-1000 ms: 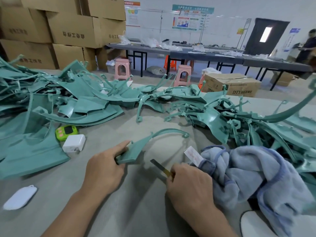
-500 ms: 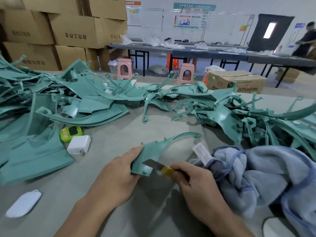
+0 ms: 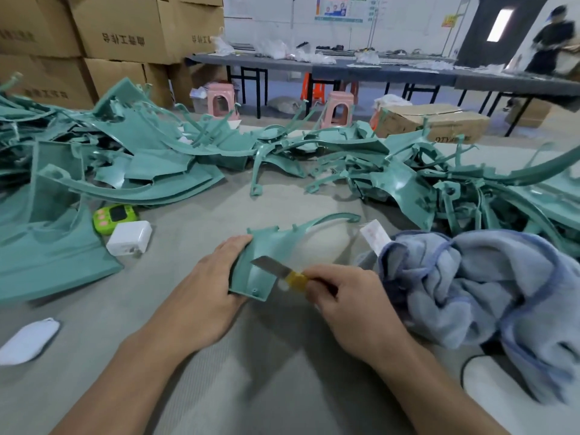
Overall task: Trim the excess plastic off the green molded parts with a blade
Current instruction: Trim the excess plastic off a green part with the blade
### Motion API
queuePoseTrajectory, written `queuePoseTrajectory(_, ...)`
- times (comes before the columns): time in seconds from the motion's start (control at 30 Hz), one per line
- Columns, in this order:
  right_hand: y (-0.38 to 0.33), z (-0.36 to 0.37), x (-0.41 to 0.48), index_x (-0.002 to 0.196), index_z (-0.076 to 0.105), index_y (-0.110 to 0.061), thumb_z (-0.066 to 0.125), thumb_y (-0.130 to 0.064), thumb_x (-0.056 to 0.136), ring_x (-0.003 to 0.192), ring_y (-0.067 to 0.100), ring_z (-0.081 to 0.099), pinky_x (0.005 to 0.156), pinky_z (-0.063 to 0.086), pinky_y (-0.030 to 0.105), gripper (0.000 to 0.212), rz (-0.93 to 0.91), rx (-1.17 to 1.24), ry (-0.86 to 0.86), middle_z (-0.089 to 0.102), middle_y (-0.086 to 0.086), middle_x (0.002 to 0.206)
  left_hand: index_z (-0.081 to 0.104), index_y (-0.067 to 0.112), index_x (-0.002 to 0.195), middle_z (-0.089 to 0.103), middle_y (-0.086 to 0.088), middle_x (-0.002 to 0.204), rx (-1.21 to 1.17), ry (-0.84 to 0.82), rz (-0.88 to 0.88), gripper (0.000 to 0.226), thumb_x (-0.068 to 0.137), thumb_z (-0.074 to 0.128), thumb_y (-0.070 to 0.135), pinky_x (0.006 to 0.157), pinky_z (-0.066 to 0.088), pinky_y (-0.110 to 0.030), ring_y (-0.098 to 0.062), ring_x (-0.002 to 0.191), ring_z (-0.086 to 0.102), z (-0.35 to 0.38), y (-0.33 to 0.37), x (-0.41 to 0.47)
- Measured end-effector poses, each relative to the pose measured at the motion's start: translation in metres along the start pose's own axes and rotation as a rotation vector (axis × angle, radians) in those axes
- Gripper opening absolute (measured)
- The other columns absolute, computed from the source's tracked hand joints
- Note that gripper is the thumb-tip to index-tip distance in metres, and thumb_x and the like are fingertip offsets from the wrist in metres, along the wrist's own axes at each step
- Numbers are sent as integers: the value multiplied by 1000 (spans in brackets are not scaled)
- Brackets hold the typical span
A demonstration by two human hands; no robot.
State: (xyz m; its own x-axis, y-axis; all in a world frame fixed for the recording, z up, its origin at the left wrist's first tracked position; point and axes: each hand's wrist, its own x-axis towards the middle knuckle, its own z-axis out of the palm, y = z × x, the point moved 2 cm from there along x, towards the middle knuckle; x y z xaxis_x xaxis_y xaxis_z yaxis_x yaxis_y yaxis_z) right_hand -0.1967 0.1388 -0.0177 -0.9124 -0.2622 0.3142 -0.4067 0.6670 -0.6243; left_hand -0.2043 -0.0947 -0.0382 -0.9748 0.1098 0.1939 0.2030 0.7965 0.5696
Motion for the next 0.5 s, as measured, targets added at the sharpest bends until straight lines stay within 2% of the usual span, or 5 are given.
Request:
queuePoseTrajectory(0.07, 12, -2, 9, 84, 66, -19, 60, -23, 96, 69, 20, 58, 66, 43, 36, 14, 177, -76, 106, 66, -2, 72, 21, 45, 156, 25, 26, 161, 8, 9, 7, 69, 96, 55, 47, 121, 22, -23, 2, 146, 28, 1, -1, 1)
queuePoseTrajectory(0.17, 25, -14, 11, 74, 65, -15, 60, -20, 95, 70, 23, 60, 63, 40, 34, 22, 357, -67, 328, 66, -1, 67, 17, 50, 156, 14, 28, 161, 30, 1, 45, 69, 99, 54, 39, 116, 4, -9, 14, 146, 8, 3, 1, 1)
queuePoseTrajectory(0.27, 17, -14, 4, 79, 72, -20, 66, -15, 93, 62, 7, 57, 57, 40, 17, 16, 182, 162, 256, 65, -11, 65, 14, 52, 156, 10, 28, 163, 53, -25, 59, 70, 101, 54, 34, 123, 7, -20, 12, 149, 4, 3, 0, -1)
queuePoseTrajectory(0.37, 8, -5, 2, 80, 69, -27, 67, -20, 93, 61, 4, 55, 57, 41, 16, 15, 59, 167, 59, 64, -16, 66, 14, 54, 154, 11, 26, 163, 61, -40, 90, 70, 103, 53, 27, 126, 8, -25, 10, 150, 5, 0, 0, 0)
queuePoseTrajectory(0.5, 30, -14, 14, 73, 70, -19, 64, -21, 93, 64, 9, 61, 59, 42, 25, 21, 379, -13, 273, 69, -8, 65, 19, 57, 150, 16, 28, 162, 50, -24, 103, 66, 104, 49, 20, 122, 5, -17, 12, 148, 5, -9, -1, 0)
